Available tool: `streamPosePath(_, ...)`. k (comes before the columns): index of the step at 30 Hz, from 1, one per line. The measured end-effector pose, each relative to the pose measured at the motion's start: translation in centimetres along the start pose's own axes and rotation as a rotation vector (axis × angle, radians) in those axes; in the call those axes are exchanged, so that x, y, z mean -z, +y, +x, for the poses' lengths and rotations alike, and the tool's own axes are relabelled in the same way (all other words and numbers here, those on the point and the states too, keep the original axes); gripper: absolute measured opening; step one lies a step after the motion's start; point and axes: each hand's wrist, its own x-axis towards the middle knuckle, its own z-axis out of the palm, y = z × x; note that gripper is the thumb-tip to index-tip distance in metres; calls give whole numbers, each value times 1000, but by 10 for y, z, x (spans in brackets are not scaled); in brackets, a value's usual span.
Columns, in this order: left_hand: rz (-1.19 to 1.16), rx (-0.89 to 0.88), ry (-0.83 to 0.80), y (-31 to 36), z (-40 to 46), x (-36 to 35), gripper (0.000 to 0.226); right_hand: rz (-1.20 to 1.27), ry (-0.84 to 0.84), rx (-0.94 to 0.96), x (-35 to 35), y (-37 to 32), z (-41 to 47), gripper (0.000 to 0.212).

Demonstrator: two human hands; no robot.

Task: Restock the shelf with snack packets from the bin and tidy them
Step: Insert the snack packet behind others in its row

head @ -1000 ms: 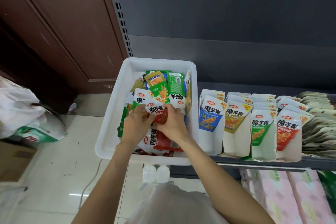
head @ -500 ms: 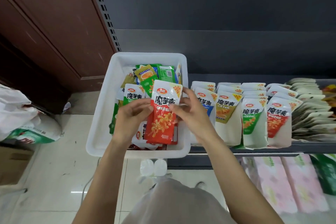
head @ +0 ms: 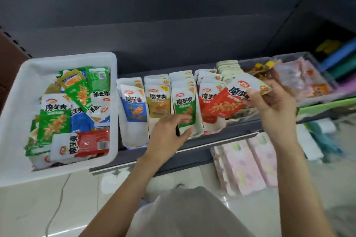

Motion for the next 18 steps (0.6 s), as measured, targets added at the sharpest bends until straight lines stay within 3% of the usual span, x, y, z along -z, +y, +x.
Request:
streamPosePath(5, 286, -63, -68, 15, -7, -55, 36, -366, -207, 175, -17, 32, 24, 22)
streamPosePath(9, 413, -39, -75, 17, 2, -73, 23, -617, -355, 293, -40, 47, 42, 19)
streamPosePath(13, 462, -15, -76, 21, 7, -78, 14, -972, -377, 493, -52, 47, 61, 21)
streamPosePath(18, 397, 32, -61, 22, 7, -82, 14, -1023, -278, 584, -63, 56, 74, 34)
